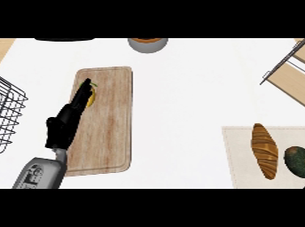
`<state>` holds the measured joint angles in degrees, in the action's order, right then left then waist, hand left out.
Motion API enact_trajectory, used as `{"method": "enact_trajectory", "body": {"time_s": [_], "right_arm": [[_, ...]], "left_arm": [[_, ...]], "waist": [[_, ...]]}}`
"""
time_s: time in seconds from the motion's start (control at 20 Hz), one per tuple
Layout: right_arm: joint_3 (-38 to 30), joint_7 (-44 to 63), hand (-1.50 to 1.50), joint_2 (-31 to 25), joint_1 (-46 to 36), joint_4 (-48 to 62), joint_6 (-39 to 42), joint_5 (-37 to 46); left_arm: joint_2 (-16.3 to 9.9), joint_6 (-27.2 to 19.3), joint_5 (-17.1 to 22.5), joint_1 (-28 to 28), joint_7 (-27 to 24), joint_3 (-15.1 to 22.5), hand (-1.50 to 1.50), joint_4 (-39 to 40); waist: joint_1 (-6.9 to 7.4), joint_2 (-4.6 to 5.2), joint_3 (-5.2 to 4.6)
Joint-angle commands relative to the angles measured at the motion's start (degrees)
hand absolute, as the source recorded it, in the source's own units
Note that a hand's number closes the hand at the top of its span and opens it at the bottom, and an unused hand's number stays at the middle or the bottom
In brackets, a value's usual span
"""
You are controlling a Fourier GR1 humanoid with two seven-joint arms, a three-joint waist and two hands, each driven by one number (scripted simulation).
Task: Pick the squash from the placemat and place it in the tiered shelf
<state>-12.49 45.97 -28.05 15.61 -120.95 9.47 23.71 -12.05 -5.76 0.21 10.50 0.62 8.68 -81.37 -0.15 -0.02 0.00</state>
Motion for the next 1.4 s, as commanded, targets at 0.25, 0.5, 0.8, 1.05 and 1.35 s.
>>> {"method": "enact_trajectory", "body": {"time_s": [0.25,0.5,0.8,1.05,1.35], "right_arm": [[-3.2,-6.8,-1.5,5.0,0.6,4.4,4.0,3.8],[0.5,-6.3,-1.5,8.8,1.6,5.3,2.9,11.2],[-3.2,-10.3,-1.5,8.9,-0.2,9.5,4.9,11.3],[-6.3,-14.8,-1.5,9.0,0.5,12.3,4.8,12.2],[-1.9,-11.8,-1.5,12.0,-7.3,18.4,3.6,18.6]], "left_arm": [[1.4,3.0,-1.6,0.9,-1.0,-3.4,0.0,2.8],[3.9,1.4,-3.6,2.3,3.9,-2.1,0.0,-2.0],[4.2,3.0,-5.2,-0.8,-5.4,-4.2,0.0,4.1],[3.5,4.8,-4.5,-2.4,-0.2,-5.1,0.0,-2.4],[4.2,5.7,-5.5,-4.4,-0.2,-5.3,0.0,-4.2]], "waist": [[-0.18,0.0,0.0],[-0.11,-0.02,0.01],[-0.15,0.02,-0.01],[-0.1,-0.03,0.0],[0.21,0.0,0.0]]}}
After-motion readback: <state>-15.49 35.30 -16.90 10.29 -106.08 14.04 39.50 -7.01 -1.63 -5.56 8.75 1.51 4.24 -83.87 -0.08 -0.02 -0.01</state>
